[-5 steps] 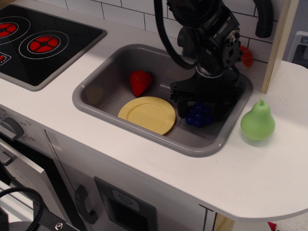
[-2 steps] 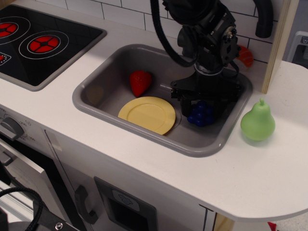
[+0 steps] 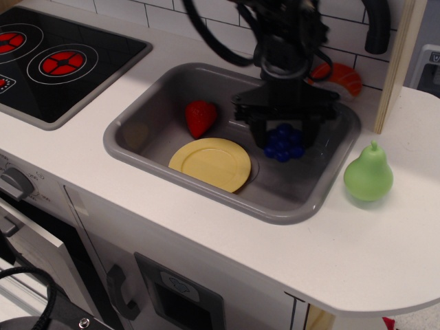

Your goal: Put blueberries on plate sink

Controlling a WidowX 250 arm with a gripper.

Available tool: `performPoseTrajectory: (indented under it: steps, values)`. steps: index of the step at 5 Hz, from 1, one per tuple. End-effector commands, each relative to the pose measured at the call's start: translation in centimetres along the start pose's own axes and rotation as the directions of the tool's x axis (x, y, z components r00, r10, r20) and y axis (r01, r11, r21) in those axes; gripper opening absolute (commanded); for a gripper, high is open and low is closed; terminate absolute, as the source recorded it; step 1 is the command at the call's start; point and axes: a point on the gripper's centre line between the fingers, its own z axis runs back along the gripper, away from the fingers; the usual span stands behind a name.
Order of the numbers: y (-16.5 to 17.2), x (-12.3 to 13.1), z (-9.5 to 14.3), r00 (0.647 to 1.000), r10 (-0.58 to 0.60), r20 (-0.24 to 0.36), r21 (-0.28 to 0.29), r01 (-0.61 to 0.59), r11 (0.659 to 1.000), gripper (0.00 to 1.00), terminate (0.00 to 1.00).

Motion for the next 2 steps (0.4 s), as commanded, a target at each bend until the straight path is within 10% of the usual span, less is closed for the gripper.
performPoseTrajectory:
  steps: [1, 2]
  values:
    - [3.3, 2.2, 1.7, 0.998, -0.025, 0.05, 0.049, 0.023, 0.999, 0.0, 0.0]
    - [5.4, 2.5, 1.0, 0.998, -0.038, 0.045, 0.087, 0.034, 0.996, 0.0, 0.0]
